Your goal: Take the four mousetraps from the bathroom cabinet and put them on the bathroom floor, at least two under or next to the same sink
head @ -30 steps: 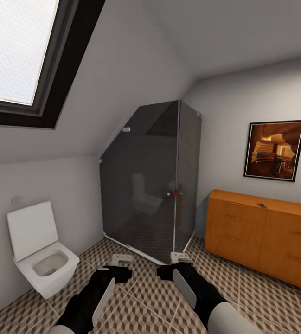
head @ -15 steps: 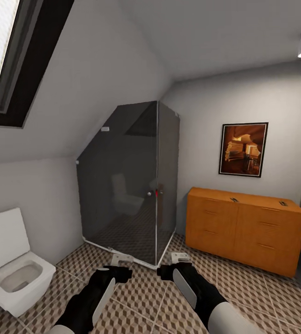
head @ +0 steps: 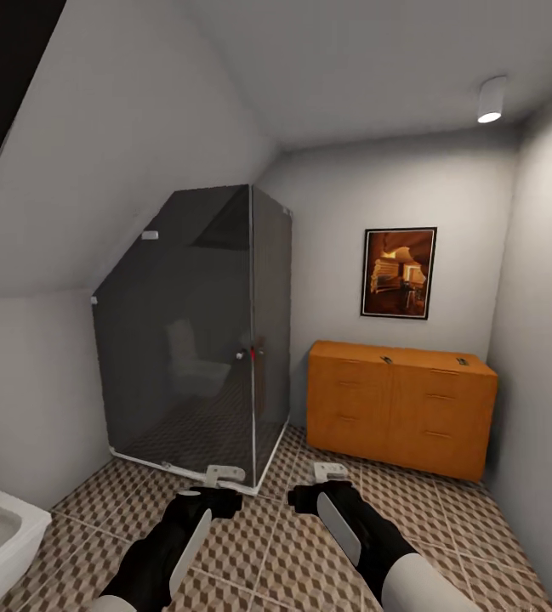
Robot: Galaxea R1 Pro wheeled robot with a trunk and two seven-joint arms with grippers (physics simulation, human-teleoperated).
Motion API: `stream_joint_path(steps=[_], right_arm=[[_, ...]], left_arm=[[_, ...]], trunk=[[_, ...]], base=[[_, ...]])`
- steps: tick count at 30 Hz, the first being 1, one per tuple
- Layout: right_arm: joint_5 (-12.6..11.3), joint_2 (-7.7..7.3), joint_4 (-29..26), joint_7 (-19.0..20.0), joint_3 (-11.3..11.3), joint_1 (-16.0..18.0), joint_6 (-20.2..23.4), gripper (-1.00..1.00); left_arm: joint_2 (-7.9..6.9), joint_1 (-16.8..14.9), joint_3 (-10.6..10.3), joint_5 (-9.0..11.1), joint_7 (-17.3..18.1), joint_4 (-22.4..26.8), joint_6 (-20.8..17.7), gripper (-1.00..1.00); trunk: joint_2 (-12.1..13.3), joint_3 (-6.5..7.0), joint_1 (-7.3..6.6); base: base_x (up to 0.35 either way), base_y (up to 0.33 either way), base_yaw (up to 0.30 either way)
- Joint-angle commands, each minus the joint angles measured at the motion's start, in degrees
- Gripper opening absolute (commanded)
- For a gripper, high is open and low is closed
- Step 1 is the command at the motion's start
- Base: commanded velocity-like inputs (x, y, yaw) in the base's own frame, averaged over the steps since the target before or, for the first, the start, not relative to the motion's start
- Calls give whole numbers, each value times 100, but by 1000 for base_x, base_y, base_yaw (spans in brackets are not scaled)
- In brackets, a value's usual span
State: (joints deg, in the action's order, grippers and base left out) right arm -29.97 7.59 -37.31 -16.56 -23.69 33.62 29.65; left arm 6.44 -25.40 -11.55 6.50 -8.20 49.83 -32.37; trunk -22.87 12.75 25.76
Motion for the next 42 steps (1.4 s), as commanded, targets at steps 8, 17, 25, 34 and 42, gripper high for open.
stream_joint_path(steps=[8, 17, 25, 34, 42], right_arm=[[-59, -3, -4, -55, -30, 4, 9, 100], [-60, -3, -4, -54, -25, 4, 12, 100], [-61, -3, -4, -52, -23, 4, 14, 100], [-61, -3, -4, -50, -22, 4, 14, 100], [-61, -3, -4, -49, -24, 4, 14, 100]], left_arm=[[-3, 0, -14, 62, -54, 9, -24, 100], [-3, 0, -14, 61, -58, 6, -24, 100], [-3, 0, -14, 61, -63, 5, -24, 100], [-3, 0, -14, 61, -66, 7, -24, 100], [-3, 0, -12, 83, -54, 8, -28, 100]], trunk=[[-5, -3, 3], [-5, -3, 3], [-5, -3, 3], [-5, -4, 3], [-5, -27, 3]], base=[[0, 0, -293], [0, 0, -293], [0, 0, -293], [0, 0, -289], [0, 0, -265]])
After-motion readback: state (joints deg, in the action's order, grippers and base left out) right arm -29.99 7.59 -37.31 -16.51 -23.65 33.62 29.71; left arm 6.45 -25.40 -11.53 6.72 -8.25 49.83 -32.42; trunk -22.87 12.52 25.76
